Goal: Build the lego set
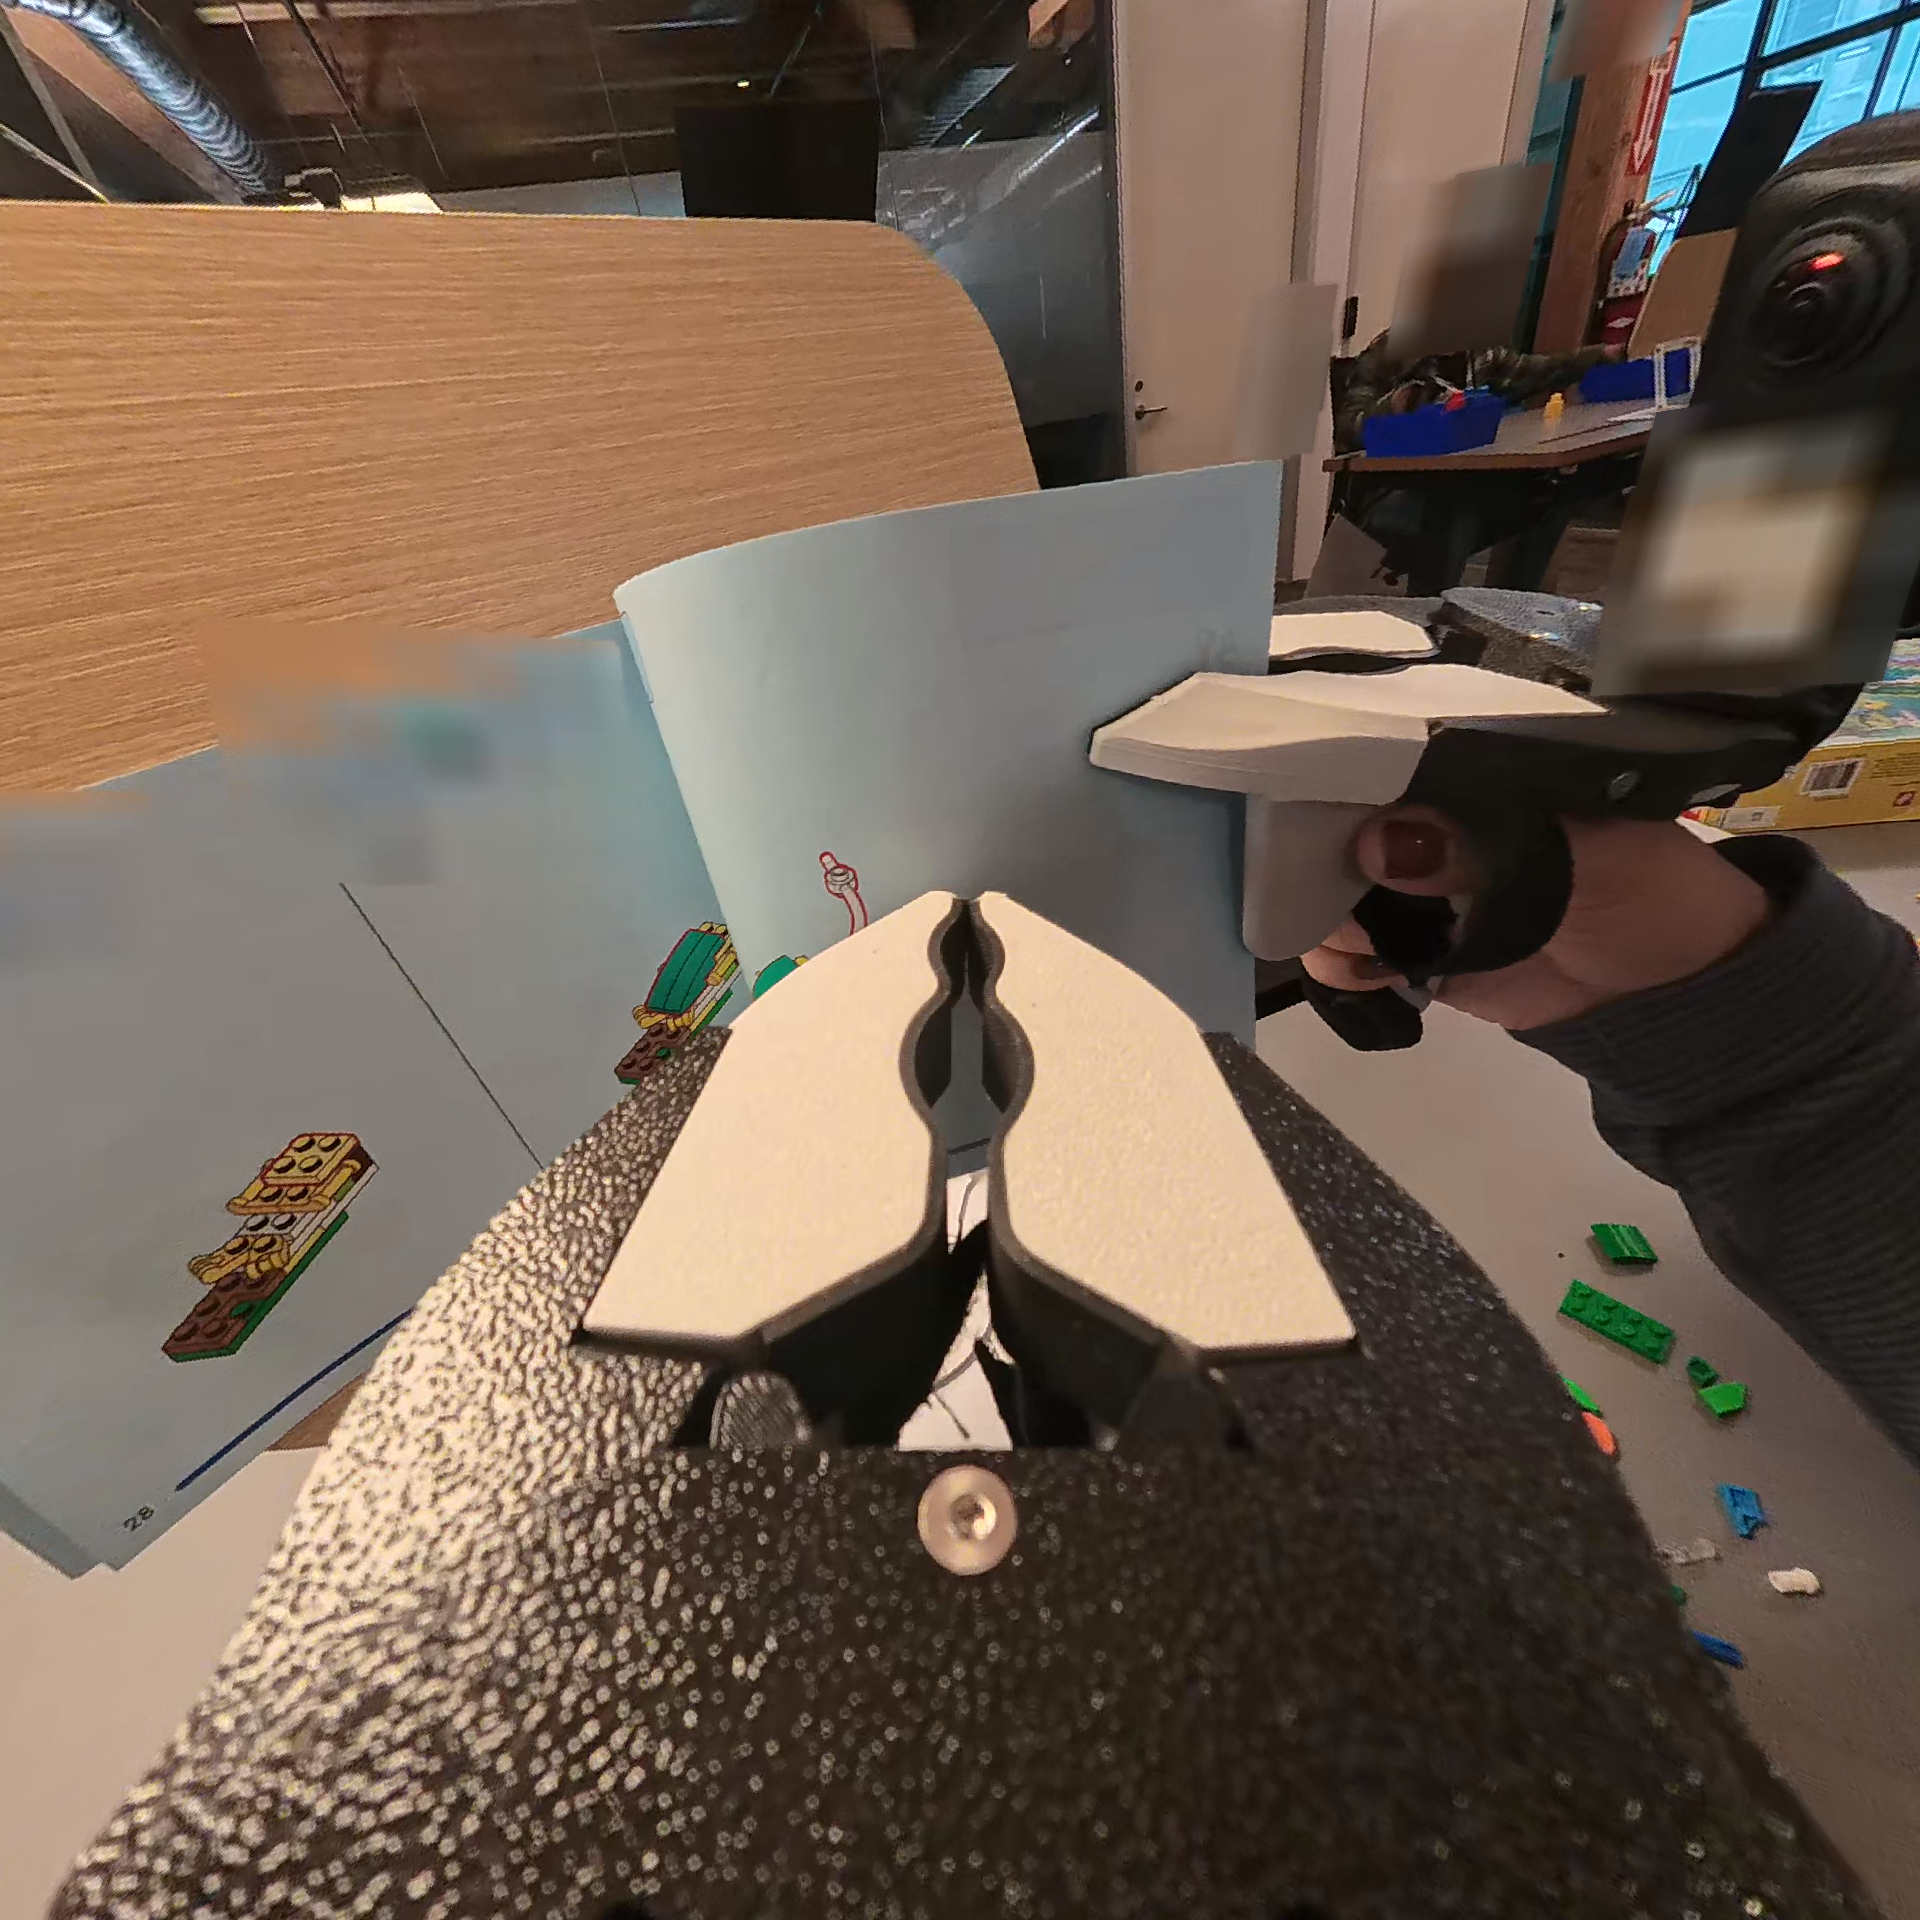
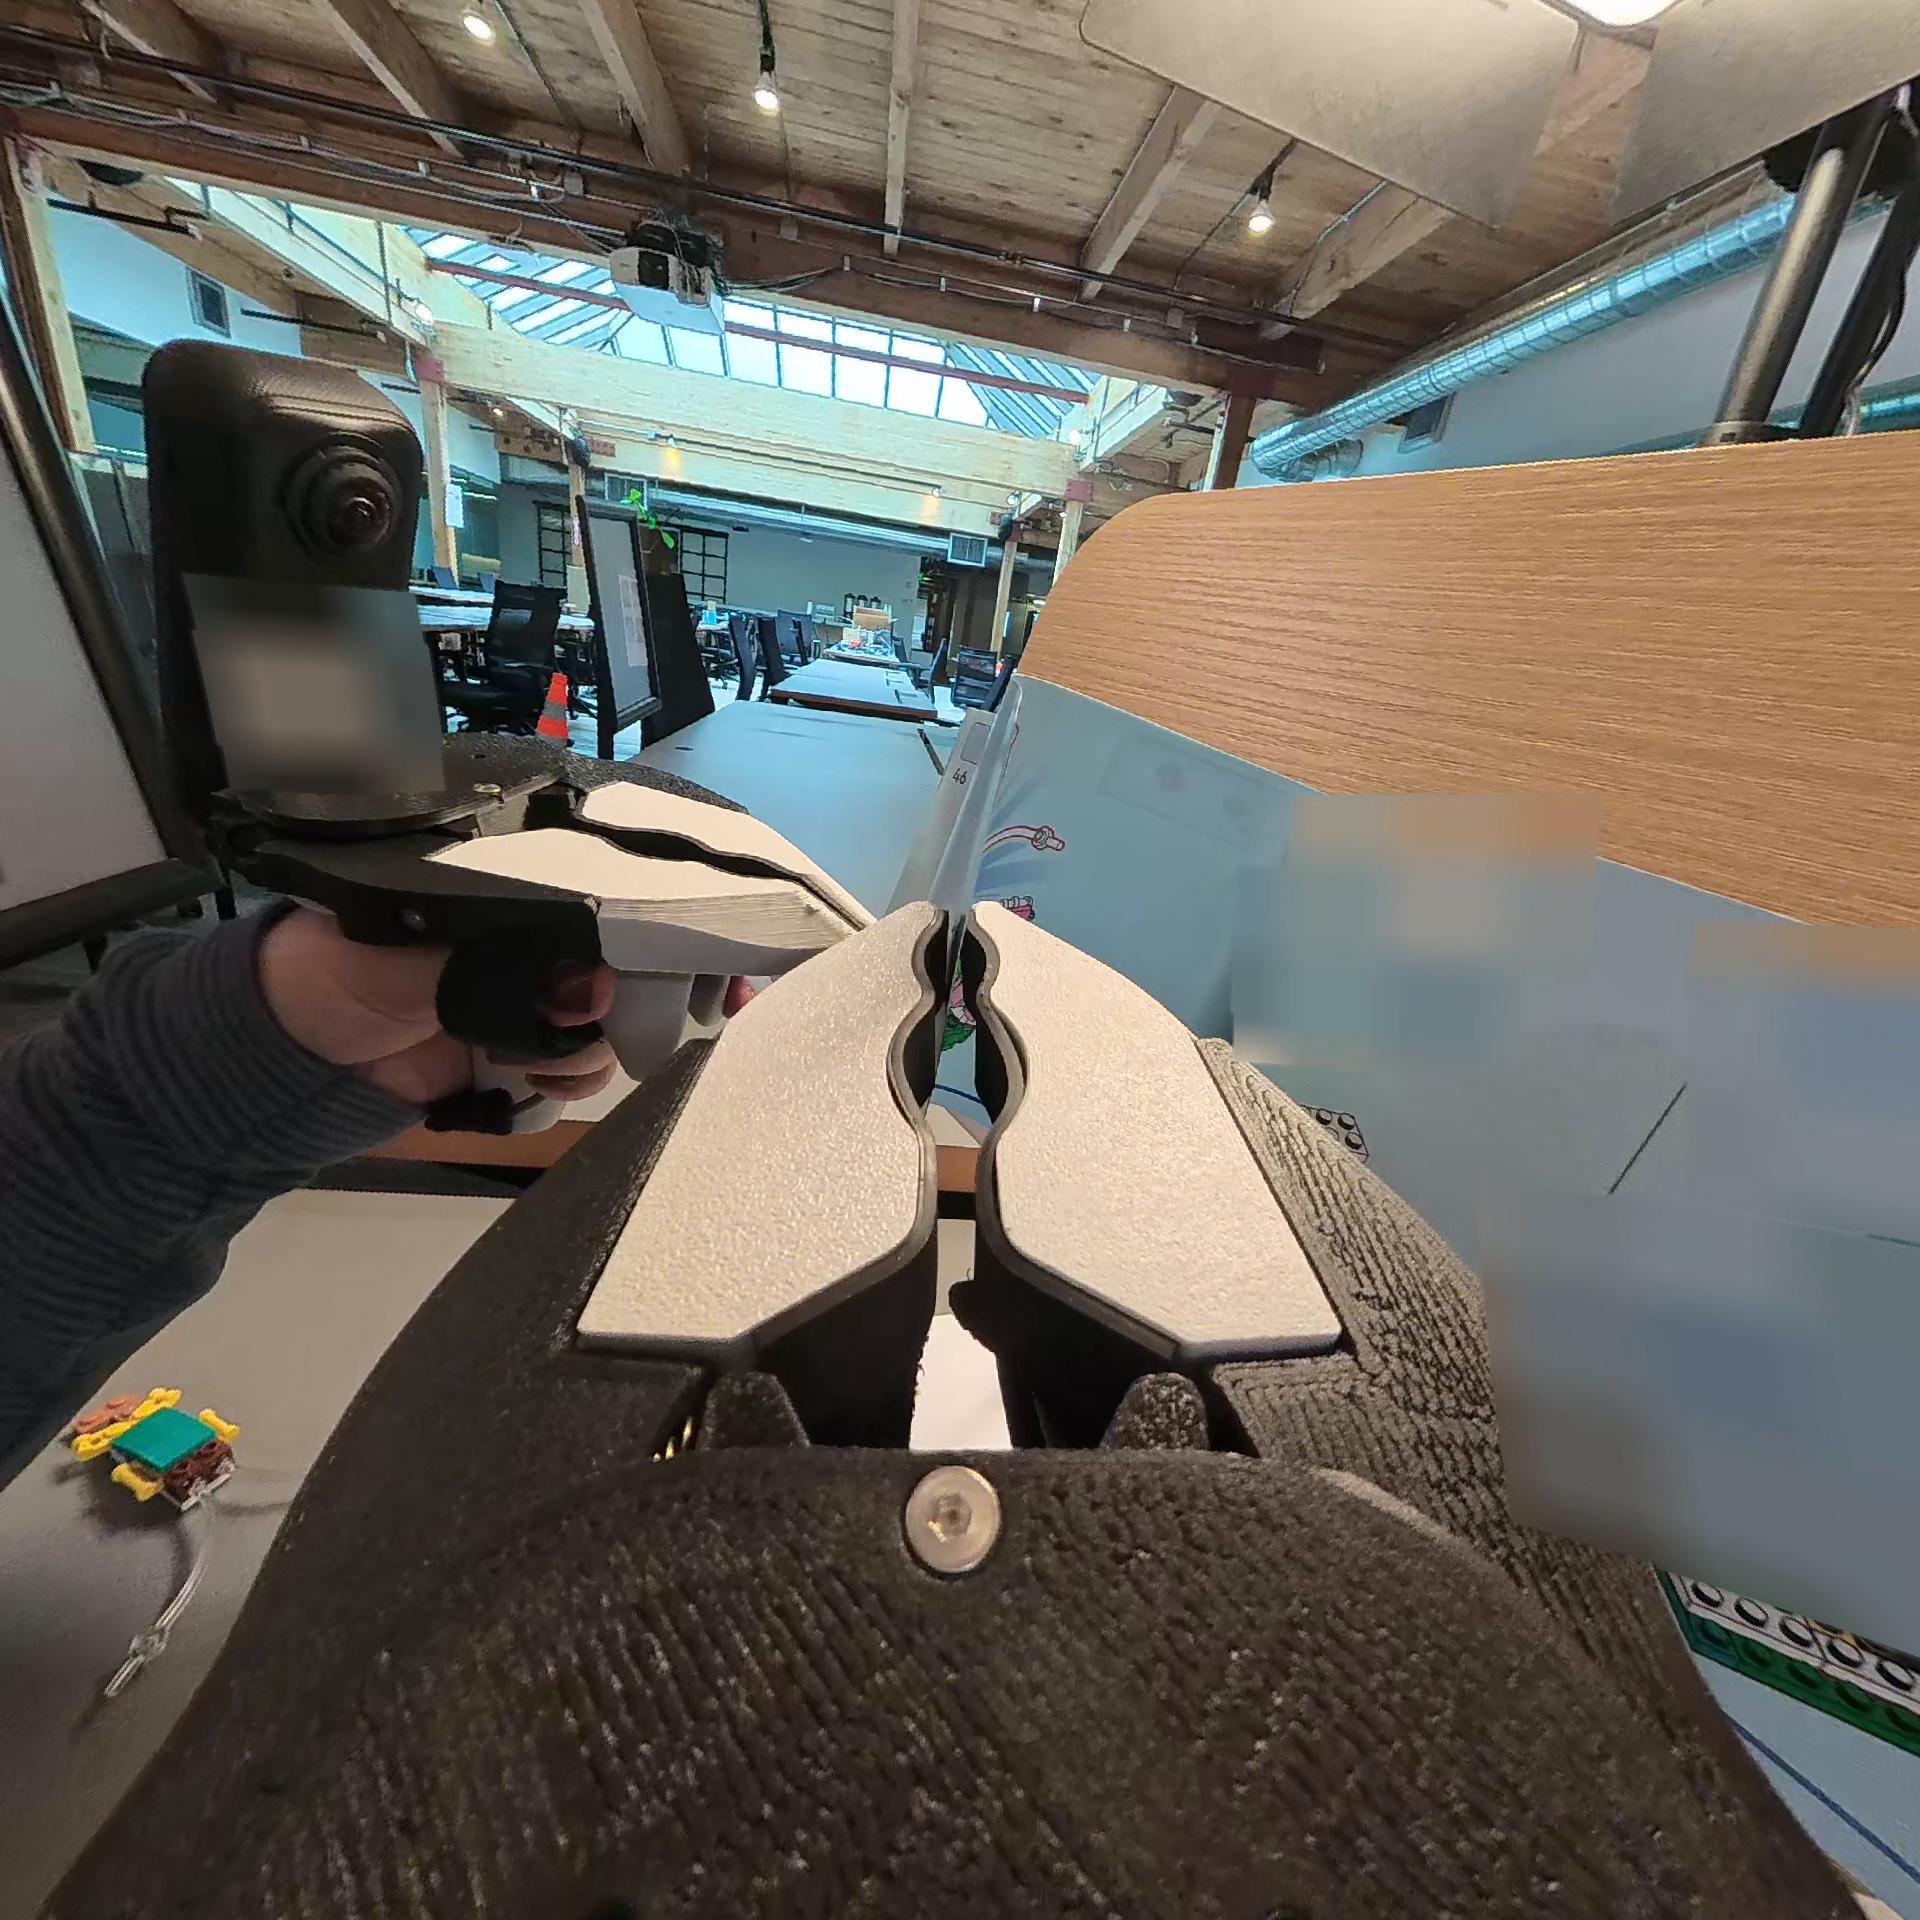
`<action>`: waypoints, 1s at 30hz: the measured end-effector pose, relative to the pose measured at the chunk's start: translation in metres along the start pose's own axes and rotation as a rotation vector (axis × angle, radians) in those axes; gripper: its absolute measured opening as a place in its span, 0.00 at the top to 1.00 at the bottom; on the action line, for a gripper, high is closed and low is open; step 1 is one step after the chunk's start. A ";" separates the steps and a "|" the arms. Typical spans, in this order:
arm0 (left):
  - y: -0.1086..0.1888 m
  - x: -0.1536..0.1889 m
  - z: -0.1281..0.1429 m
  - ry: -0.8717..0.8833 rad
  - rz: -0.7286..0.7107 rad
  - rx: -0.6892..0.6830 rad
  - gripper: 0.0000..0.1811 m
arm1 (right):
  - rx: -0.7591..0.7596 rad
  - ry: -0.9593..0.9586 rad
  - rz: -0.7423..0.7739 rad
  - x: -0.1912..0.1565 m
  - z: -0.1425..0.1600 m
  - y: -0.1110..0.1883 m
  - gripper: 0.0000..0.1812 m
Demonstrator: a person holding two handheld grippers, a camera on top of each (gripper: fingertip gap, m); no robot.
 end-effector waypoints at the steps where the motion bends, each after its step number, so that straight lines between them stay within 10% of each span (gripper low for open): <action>1: 0.000 0.000 0.000 0.001 0.000 -0.001 1.00 | -0.001 0.000 0.000 0.000 0.000 0.000 1.00; 30: -0.003 -0.001 0.003 0.002 0.009 -0.020 1.00 | -0.008 -0.013 -0.001 0.002 0.001 0.001 1.00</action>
Point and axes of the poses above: each gripper's, where its closed fingertips meet, y back along the fingers, z out of its underside, x = y × z across the jaws, the point moved 7 cm from there along y, back along the fingers, and after that the axes turned 9 degrees about -y, right-handed, at the moved point
